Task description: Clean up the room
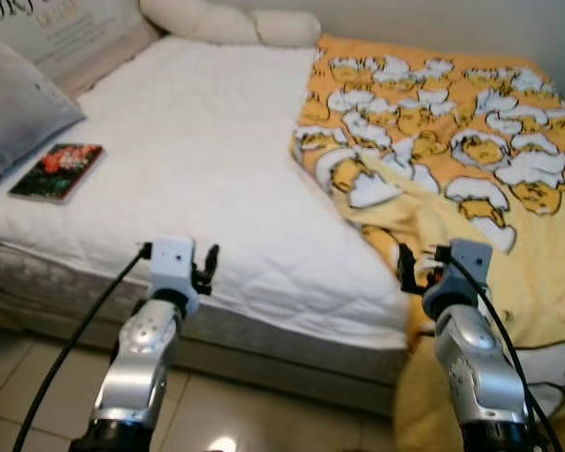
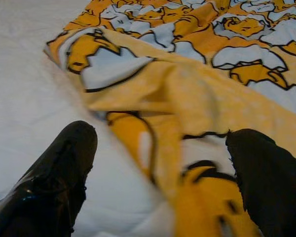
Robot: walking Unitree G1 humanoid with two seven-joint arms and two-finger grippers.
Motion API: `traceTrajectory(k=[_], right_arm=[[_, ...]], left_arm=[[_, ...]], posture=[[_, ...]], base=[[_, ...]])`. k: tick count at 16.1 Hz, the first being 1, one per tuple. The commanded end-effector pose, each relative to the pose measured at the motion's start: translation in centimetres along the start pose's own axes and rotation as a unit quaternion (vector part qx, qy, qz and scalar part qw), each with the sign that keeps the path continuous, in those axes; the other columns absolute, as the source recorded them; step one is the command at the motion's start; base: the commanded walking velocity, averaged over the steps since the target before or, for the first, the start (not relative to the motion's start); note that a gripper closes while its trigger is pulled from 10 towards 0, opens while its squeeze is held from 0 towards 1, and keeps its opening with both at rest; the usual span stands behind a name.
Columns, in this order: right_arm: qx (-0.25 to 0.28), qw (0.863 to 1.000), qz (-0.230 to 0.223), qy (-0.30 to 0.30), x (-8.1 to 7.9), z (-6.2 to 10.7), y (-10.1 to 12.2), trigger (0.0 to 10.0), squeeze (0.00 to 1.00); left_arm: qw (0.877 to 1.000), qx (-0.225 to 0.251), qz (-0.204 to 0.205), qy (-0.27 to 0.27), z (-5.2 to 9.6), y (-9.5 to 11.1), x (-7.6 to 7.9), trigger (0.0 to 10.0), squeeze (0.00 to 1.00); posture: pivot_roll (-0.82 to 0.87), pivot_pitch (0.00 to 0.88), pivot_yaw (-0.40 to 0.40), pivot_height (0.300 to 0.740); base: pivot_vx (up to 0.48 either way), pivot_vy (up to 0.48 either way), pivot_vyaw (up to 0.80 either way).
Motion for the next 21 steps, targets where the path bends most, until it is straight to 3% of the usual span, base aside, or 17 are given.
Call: traceTrajectory(k=[1,10,15,21], right_arm=[[0.005,1.000,0.009,0.001,0.5,-0.1,0.3,10.0,1.00],[0.004,1.000,0.017,0.017,-0.3,-0.2,0.1,10.0,1.00],[-0.008,1.000,0.009,0.003,0.3,0.0,-0.5,10.0,1.00],[-0.029,0.999,0.019,0.025,-0.5,0.1,-1.6,10.0,1.00]], left_arm=[[1.000,-0.001,0.000,-0.008,-0.1,-0.1,0.8,10.0,0.00],[1.000,-0.002,-0.007,-0.010,-0.2,-0.2,0.8,10.0,0.00],[1.000,-0.005,-0.008,-0.016,-0.1,-0.5,1.1,10.0,0.00],[1.000,-0.011,-0.012,-0.019,0.1,-0.9,1.1,10.0,0.00]], posture=[[-0.01,0.000,-0.001,0.740],[-0.01,0.000,0.005,0.740],[-0.01,0.000,0.008,0.740],[-0.01,0.000,0.007,0.740]], base=[[0.000,-0.409,0.00],[0.000,-0.405,0.80],[0.000,-0.406,0.00],[0.000,-0.269,0.00]])
Point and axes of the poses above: a point about 5 cm out from each wrist's last joint towards the gripper, its own z axis pointing back from the gripper into the wrist, its own y axis along the axis of the wrist's last joint, x = y × z, the point moved 6 cm from there along -z, pointing out of the wrist towards the gripper, and after that the axes turned 11 degrees about z, right-handed, at the moved point
